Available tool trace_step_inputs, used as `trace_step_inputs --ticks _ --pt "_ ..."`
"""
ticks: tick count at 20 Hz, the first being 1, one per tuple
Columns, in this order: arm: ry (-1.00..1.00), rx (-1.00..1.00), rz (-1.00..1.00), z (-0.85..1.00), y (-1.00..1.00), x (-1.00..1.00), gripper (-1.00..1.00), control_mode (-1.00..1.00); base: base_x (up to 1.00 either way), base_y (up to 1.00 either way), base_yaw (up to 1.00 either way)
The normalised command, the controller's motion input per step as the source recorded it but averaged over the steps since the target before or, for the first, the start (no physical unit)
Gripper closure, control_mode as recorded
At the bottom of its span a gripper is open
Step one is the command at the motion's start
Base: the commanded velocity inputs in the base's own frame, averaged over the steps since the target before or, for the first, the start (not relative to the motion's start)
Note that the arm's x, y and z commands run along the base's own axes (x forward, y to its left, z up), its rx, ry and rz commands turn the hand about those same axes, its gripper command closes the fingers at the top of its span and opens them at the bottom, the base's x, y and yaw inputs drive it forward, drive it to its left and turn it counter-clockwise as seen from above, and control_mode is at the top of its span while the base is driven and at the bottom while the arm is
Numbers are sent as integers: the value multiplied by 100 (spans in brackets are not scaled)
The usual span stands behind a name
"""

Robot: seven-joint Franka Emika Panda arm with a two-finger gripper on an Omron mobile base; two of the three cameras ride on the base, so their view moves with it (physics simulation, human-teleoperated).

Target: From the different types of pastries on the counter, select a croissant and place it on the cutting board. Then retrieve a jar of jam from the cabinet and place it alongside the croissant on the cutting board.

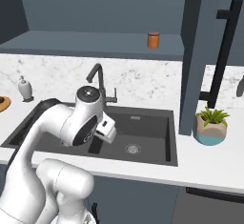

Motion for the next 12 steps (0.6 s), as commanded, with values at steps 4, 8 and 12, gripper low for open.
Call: trace_step_inputs --ticks 4,8,12 --pt "-50 -34 2 100 11 0 -100 -100 0 0 0" --pt "-12 -12 0 100 -1 6 -100 -100 0 0 0" --pt "0 -3 0 100 -4 17 -100 -100 0 0 0"
